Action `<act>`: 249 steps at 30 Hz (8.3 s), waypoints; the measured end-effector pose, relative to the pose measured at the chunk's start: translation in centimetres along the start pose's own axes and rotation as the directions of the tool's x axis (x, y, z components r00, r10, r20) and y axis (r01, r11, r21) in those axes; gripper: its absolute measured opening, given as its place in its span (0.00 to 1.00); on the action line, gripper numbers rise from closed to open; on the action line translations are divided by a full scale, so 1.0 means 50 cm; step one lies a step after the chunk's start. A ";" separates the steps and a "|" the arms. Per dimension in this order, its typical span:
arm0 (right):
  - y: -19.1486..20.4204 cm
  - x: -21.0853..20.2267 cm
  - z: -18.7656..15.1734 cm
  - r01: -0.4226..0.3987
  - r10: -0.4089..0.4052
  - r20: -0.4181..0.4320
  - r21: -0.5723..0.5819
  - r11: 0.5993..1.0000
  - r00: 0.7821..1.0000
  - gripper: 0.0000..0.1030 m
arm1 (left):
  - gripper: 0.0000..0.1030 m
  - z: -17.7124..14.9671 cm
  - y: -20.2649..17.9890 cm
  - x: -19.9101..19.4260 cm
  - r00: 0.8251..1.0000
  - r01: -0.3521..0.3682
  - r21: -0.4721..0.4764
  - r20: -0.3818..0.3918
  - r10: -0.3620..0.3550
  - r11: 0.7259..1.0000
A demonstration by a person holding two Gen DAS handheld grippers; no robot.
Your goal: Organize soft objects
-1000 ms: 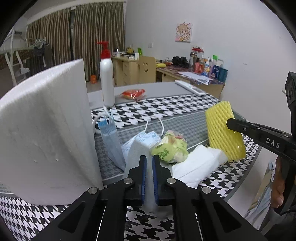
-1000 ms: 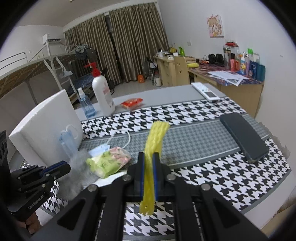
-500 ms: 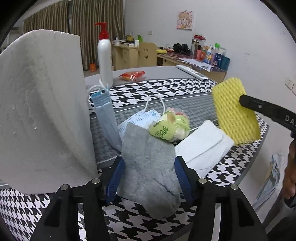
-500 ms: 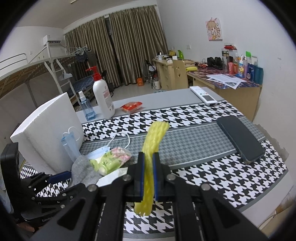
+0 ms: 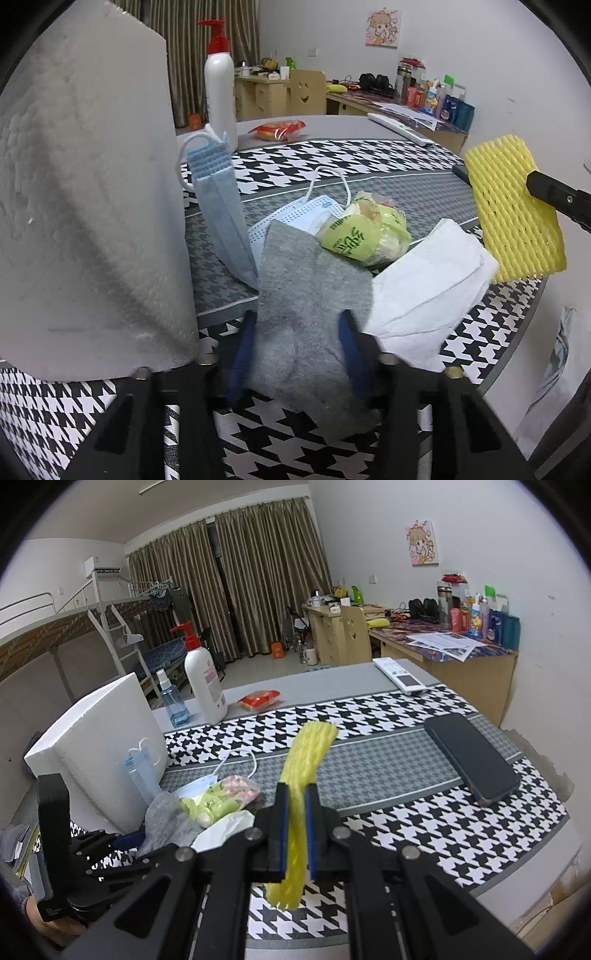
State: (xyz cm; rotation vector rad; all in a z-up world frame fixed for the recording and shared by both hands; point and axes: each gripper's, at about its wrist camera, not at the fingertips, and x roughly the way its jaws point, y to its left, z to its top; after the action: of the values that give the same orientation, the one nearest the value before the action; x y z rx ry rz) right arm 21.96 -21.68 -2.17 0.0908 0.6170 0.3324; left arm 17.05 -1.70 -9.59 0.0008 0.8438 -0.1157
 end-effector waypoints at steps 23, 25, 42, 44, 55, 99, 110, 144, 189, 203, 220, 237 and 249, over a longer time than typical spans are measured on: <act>0.045 -0.053 0.012 -0.033 0.035 0.054 -0.039 0.999 0.998 0.10 | 0.11 0.059 -0.025 -0.146 0.976 0.067 0.073 0.201 -0.081 0.995; 0.050 -0.057 0.015 -0.035 0.038 0.059 -0.044 0.998 0.998 0.10 | 0.11 0.067 -0.027 -0.156 0.973 0.067 0.074 0.217 -0.082 0.995; 0.073 -0.080 0.051 -0.050 0.059 0.118 -0.079 0.996 0.991 0.10 | 0.11 0.118 -0.029 -0.221 0.942 0.053 0.091 0.327 -0.080 0.994; 0.074 -0.080 0.056 -0.051 0.060 0.125 -0.079 0.996 0.990 0.10 | 0.11 0.124 -0.026 -0.230 0.935 0.050 0.091 0.347 -0.079 0.995; 0.088 -0.077 0.094 -0.072 0.087 0.158 -0.100 0.992 0.984 0.10 | 0.11 0.158 -0.005 -0.265 0.909 0.031 0.076 0.412 -0.059 0.997; 0.256 -0.025 0.189 -0.287 0.327 0.149 -0.240 0.927 0.933 0.10 | 0.11 0.190 0.150 -0.325 0.856 -0.171 -0.124 0.473 0.209 0.978; 0.293 -0.008 0.194 -0.322 0.363 0.127 -0.260 0.910 0.923 0.10 | 0.11 0.183 0.187 -0.319 0.857 -0.205 -0.167 0.446 0.260 0.964; 0.343 -0.003 0.209 -0.315 0.364 0.142 -0.283 0.906 0.920 0.10 | 0.99 0.150 0.268 -0.314 0.841 -0.248 -0.259 0.421 0.340 0.934; 0.474 0.077 0.176 -0.415 0.435 -0.029 -0.365 0.834 0.900 0.78 | 0.99 0.054 0.350 -0.378 0.790 -0.319 -0.398 0.390 0.473 0.860; 0.467 0.064 0.163 -0.405 0.428 -0.023 -0.372 0.835 0.904 0.89 | 0.99 0.055 0.351 -0.381 0.790 -0.320 -0.392 0.393 0.471 0.863; 0.442 0.007 0.140 -0.373 0.423 0.044 -0.393 0.840 0.905 0.94 | 0.99 0.043 0.292 -0.415 0.779 -0.315 -0.356 0.433 0.454 0.880; 0.392 -0.034 0.120 -0.336 0.393 0.091 -0.369 0.867 0.915 0.94 | 0.99 0.031 0.225 -0.427 0.790 -0.278 -0.300 0.469 0.395 0.913; 0.341 -0.048 0.109 -0.301 0.358 0.120 -0.336 0.892 0.926 0.94 | 0.99 0.028 0.188 -0.414 0.809 -0.236 -0.248 0.486 0.331 0.940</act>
State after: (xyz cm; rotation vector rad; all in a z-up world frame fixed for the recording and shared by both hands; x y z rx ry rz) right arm 18.54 -6.32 6.66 -0.0801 0.3608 0.7432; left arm 5.42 9.68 6.33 -0.0677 0.2940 0.2401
